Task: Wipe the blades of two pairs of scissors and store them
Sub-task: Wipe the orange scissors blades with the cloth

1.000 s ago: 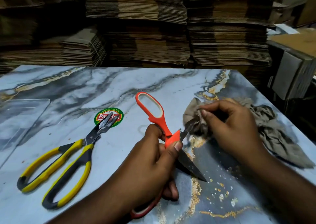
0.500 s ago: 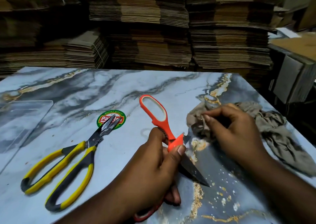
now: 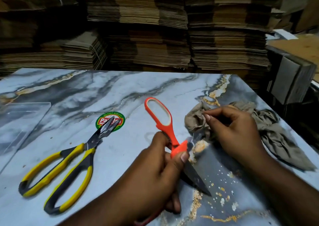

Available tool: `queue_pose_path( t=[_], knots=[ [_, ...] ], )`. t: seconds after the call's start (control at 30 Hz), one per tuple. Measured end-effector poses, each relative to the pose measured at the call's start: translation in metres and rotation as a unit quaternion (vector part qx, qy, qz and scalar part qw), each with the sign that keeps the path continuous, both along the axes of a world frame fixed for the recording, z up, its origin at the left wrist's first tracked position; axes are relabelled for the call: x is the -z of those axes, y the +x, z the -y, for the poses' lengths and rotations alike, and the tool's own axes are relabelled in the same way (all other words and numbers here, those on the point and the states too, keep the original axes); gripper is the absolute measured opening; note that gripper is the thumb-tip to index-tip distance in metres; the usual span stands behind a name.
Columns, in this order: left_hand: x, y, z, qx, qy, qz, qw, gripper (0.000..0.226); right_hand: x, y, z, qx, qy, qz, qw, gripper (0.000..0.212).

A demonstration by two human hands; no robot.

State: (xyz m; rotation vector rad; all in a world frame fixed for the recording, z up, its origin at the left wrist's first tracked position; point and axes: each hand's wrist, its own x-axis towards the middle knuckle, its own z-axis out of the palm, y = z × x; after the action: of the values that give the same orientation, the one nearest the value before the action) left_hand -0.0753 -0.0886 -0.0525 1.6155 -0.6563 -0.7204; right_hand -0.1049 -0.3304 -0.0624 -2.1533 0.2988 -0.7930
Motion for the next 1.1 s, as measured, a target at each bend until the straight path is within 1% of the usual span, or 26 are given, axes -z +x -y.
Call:
queue_pose_path(
  t=[0.07,0.13,0.2,0.23,0.3,0.4,0.5,0.67,0.77,0.8,0.83,0.87,0.9,0.93,0.97,1.0,1.07,1.1],
  knots=[
    [-0.006,-0.004,0.002,-0.021,-0.021,0.013,0.999,0.009,-0.004,-0.004,0.005,0.012,0.086,0.027,0.996,0.012],
    [-0.011,-0.002,0.0,-0.07,-0.057,0.069,0.994,0.011,-0.009,-0.01,0.005,0.018,0.125,0.059,0.99,0.01],
    [-0.016,0.006,-0.005,-0.108,-0.055,0.183,0.976,0.012,-0.013,-0.012,0.004,0.024,0.13,0.074,0.988,0.009],
    [-0.017,0.012,-0.009,-0.124,-0.036,0.248,0.96,0.016,-0.015,-0.013,0.002,0.021,0.131,0.076,0.988,0.009],
    [-0.019,0.021,-0.017,-0.136,0.002,0.33,0.934,0.02,-0.016,-0.012,0.0,0.014,0.129,0.077,0.989,0.01],
    [-0.013,0.032,-0.021,-0.115,0.041,0.343,0.931,0.023,-0.017,-0.013,0.0,0.002,0.11,0.081,0.991,0.008],
    [-0.011,0.041,-0.02,-0.097,0.075,0.398,0.909,0.021,-0.018,-0.017,0.001,-0.008,0.097,0.073,0.993,0.008],
    [-0.008,0.046,-0.018,-0.06,0.156,0.42,0.892,0.021,-0.014,-0.017,-0.002,-0.043,0.079,0.033,0.995,0.014],
    [-0.006,0.047,-0.018,-0.076,0.158,0.433,0.884,0.019,-0.013,-0.016,-0.002,-0.057,0.064,0.023,0.996,0.015],
    [-0.006,0.047,-0.019,-0.092,0.161,0.447,0.875,0.024,-0.013,-0.016,-0.003,-0.061,0.064,0.022,0.996,0.015],
    [-0.006,0.047,-0.02,-0.116,0.17,0.472,0.857,0.037,-0.013,-0.017,-0.003,-0.066,0.06,0.02,0.996,0.015],
    [-0.006,0.047,-0.022,-0.146,0.186,0.498,0.834,0.05,-0.013,-0.017,-0.005,-0.071,0.057,0.015,0.996,0.016],
    [-0.009,0.047,-0.023,-0.175,0.213,0.521,0.808,0.058,-0.012,-0.017,-0.005,-0.073,0.052,0.01,0.996,0.016],
    [-0.011,0.047,-0.023,-0.193,0.246,0.534,0.785,0.062,-0.012,-0.017,-0.005,-0.073,0.046,0.007,0.996,0.015],
    [-0.014,0.046,-0.023,-0.201,0.28,0.533,0.773,0.062,-0.012,-0.017,-0.005,-0.073,0.04,0.005,0.997,0.014],
    [-0.018,0.044,-0.023,-0.205,0.314,0.513,0.772,0.061,-0.012,-0.017,-0.006,-0.073,0.035,0.002,0.997,0.012],
    [-0.024,0.042,-0.022,-0.214,0.374,0.44,0.788,0.055,-0.012,-0.017,-0.006,-0.07,0.032,0.0,0.997,0.012],
    [-0.026,0.041,-0.022,-0.217,0.386,0.422,0.791,0.053,-0.012,-0.016,-0.006,-0.066,0.03,0.001,0.997,0.012]
  ],
)
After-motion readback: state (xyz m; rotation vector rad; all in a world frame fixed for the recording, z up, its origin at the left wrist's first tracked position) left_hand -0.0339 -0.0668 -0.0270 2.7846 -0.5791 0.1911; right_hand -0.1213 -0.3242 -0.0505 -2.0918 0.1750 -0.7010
